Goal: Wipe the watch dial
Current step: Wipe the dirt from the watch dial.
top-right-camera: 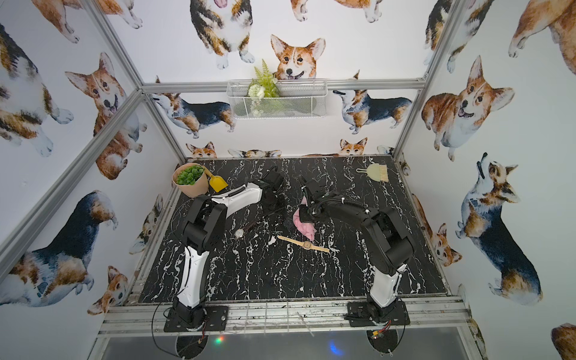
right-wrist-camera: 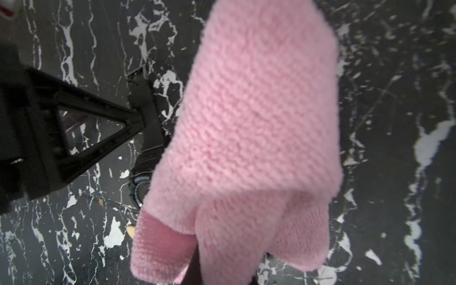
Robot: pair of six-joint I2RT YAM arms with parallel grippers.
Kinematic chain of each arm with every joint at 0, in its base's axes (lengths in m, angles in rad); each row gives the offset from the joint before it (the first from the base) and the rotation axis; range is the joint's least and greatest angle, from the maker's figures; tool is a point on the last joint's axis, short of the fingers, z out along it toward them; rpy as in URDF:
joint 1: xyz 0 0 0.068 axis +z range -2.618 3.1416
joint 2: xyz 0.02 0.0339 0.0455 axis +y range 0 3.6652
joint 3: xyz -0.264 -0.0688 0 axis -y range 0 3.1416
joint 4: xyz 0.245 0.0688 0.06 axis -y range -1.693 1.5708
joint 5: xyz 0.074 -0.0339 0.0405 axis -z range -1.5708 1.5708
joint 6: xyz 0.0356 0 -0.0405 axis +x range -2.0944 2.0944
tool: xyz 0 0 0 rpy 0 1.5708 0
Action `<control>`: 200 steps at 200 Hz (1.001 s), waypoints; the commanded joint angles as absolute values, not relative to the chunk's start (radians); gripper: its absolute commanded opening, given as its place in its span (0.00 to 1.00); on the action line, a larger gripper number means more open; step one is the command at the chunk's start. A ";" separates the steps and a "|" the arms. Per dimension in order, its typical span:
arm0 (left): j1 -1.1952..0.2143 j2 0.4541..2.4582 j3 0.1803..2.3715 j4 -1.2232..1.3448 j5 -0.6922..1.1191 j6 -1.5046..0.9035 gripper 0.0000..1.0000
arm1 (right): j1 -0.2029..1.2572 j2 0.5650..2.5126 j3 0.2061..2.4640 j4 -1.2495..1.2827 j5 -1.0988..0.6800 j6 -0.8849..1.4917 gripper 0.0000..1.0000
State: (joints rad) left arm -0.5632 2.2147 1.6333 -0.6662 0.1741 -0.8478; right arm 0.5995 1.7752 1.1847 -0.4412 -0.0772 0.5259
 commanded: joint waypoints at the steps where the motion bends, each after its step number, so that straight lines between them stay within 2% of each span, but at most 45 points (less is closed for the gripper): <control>1: -0.567 2.262 1.588 -0.982 0.103 -0.834 0.08 | 0.579 1.739 1.162 -0.452 -0.025 0.553 0.13; 101: -0.613 2.223 1.597 -0.881 0.138 -0.782 0.09 | 0.529 1.630 1.025 -0.442 -0.006 0.576 0.13; 200: -0.670 2.235 1.657 -0.794 0.208 -0.727 0.09 | 0.529 1.613 0.984 -0.404 -0.037 0.581 0.14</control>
